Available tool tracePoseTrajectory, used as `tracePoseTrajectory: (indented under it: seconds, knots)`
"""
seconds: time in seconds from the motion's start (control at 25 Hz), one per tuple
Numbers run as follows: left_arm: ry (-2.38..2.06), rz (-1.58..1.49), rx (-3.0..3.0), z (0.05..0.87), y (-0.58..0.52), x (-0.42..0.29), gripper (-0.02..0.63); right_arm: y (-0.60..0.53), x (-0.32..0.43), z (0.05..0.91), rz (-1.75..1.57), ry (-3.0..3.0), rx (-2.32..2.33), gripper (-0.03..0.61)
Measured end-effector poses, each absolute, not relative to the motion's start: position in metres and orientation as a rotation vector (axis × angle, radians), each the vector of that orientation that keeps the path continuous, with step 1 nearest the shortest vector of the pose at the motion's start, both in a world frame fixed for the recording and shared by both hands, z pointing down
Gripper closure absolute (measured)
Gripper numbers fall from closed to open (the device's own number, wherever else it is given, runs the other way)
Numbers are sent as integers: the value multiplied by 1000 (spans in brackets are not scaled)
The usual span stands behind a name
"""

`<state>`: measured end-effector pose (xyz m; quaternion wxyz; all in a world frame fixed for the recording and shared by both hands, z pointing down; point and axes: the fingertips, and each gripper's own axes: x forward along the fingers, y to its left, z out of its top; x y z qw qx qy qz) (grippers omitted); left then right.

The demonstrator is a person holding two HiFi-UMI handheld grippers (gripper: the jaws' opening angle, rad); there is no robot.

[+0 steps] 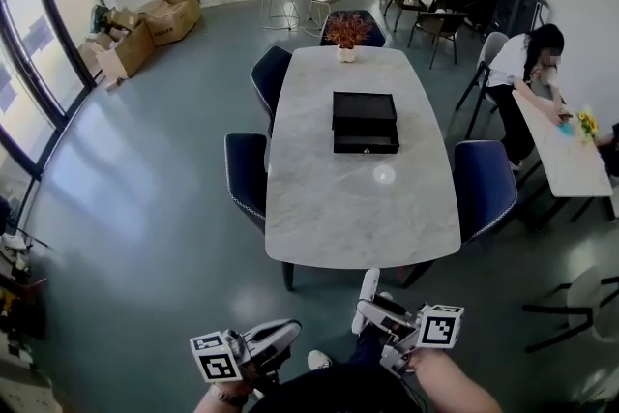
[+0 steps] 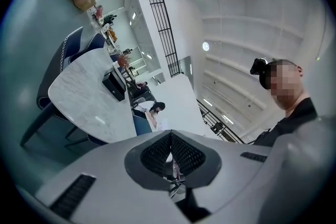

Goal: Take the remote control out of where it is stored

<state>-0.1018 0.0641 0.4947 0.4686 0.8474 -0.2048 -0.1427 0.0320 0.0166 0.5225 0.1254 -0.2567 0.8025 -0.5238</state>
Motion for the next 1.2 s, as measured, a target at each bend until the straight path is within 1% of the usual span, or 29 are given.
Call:
tracePoseTrajectory:
  seconds: [0.56, 0.96, 1.2]
  knots:
    - [-418, -316, 2083, 495, 81, -60, 606, 70, 37, 496, -1512, 2258, -662, 347]
    - [-387, -315, 2082, 497, 93, -46, 606, 93, 42, 499, -1487, 2293, -682, 347]
    - [-383, -320, 2084, 496, 103, -45, 606, 108, 33, 495, -1510, 2252, -605, 347]
